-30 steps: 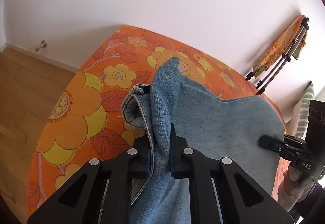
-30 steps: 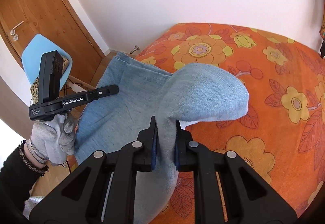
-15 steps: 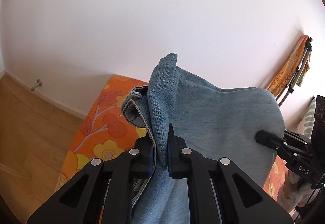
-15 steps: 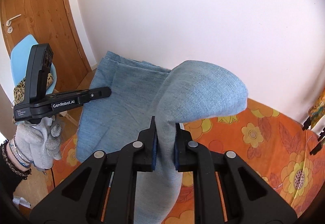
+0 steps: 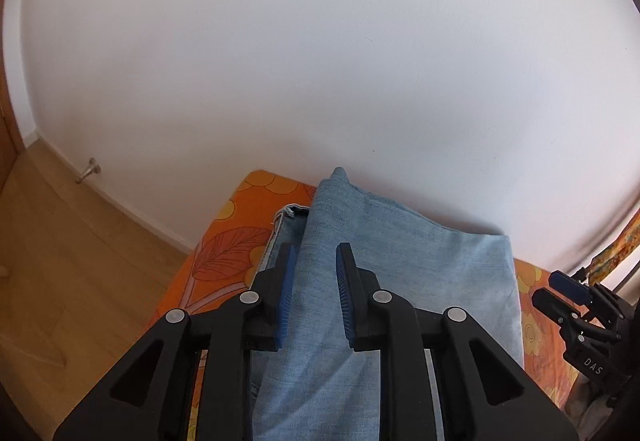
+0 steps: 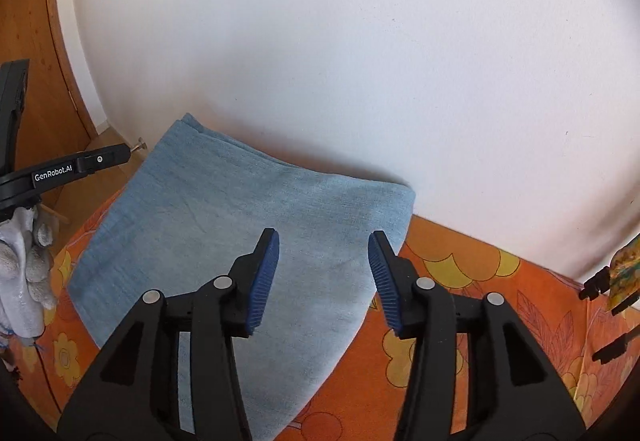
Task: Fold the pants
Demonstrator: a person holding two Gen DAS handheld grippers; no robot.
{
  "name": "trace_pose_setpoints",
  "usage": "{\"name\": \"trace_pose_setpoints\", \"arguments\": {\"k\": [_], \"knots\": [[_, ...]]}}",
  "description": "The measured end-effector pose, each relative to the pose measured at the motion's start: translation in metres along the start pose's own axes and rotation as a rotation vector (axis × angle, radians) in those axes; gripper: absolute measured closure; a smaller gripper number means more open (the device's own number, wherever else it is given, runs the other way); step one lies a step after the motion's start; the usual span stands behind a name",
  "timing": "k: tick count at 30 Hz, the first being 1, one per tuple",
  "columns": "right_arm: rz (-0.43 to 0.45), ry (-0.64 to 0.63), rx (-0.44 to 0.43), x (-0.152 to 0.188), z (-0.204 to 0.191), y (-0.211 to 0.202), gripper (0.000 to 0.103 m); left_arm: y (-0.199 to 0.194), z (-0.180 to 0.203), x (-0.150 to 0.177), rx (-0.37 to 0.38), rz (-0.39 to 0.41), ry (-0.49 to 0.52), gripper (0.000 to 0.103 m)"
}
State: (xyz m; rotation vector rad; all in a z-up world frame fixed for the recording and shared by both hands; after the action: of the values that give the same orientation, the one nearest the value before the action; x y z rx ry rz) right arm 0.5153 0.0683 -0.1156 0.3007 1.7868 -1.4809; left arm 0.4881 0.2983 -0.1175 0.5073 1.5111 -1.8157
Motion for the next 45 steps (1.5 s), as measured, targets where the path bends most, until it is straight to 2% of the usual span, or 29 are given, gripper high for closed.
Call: {"name": "trace_pose_setpoints", "arguments": {"k": [6, 8, 10, 11, 12, 15, 18, 21, 23, 25, 30, 33, 35, 40, 45], "knots": [[0.000, -0.018, -0.038, 0.003, -0.005, -0.015, 0.049, -0.032, 0.006, 0.011, -0.016, 0.010, 0.024, 0.083], [0.015, -0.037, -0.042, 0.009, -0.009, -0.033, 0.049, -0.051, 0.018, 0.020, -0.020, 0.014, 0.044, 0.078], [0.034, -0.063, -0.048, 0.016, -0.018, -0.056, 0.047, -0.073, 0.029, 0.028, -0.025, 0.024, 0.072, 0.065], [0.046, -0.077, -0.047, 0.018, -0.021, -0.067, 0.044, -0.086, 0.033, 0.031, -0.031, 0.033, 0.079, 0.063], [0.059, -0.086, -0.047, 0.021, -0.024, -0.079, 0.040, -0.097, 0.039, 0.034, -0.031, 0.037, 0.084, 0.056], [0.078, -0.076, -0.073, 0.031, -0.026, -0.119, 0.037, -0.135, 0.057, 0.047, -0.041, 0.062, 0.122, 0.048], [0.086, -0.070, -0.081, 0.042, -0.027, -0.156, 0.035, -0.172, 0.071, 0.060, -0.054, 0.084, 0.147, 0.035], [0.095, -0.062, -0.094, 0.053, -0.025, -0.189, 0.029, -0.207, 0.083, 0.072, -0.056, 0.111, 0.155, 0.034], [0.110, -0.054, -0.093, 0.061, -0.022, -0.211, 0.024, -0.228, 0.089, 0.079, -0.055, 0.127, 0.165, 0.030], [0.128, -0.045, -0.089, 0.070, -0.019, -0.234, 0.016, -0.247, 0.097, 0.087, -0.057, 0.138, 0.171, 0.026], [0.161, -0.001, -0.081, 0.105, -0.009, -0.286, 0.003, -0.304, 0.118, 0.116, -0.033, 0.199, 0.157, 0.021], [0.160, 0.011, -0.082, 0.133, -0.006, -0.312, 0.003, -0.335, 0.136, 0.137, -0.035, 0.234, 0.169, 0.017], [0.160, 0.017, -0.072, 0.151, -0.003, -0.328, 0.003, -0.345, 0.149, 0.153, -0.030, 0.227, 0.199, 0.014], [0.196, 0.054, -0.051, 0.187, 0.008, -0.366, 0.000, -0.361, 0.171, 0.191, -0.035, 0.217, 0.208, 0.013], [0.223, 0.065, -0.055, 0.204, 0.016, -0.384, 0.000, -0.363, 0.180, 0.212, -0.077, 0.182, 0.217, 0.013]]}}
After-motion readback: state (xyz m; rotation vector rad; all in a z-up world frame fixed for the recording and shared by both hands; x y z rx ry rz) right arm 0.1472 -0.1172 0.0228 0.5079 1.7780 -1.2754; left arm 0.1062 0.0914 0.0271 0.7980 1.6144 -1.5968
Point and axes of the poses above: each gripper's, at about its wrist camera, not at the fingertips, and y roughly the way its jaws point, z to its right, x to its underside, the point moved 4 cm from there along y, roughly the way its jaws point, and after that the axes turned 1 degree about y, right-handed, at the moved point
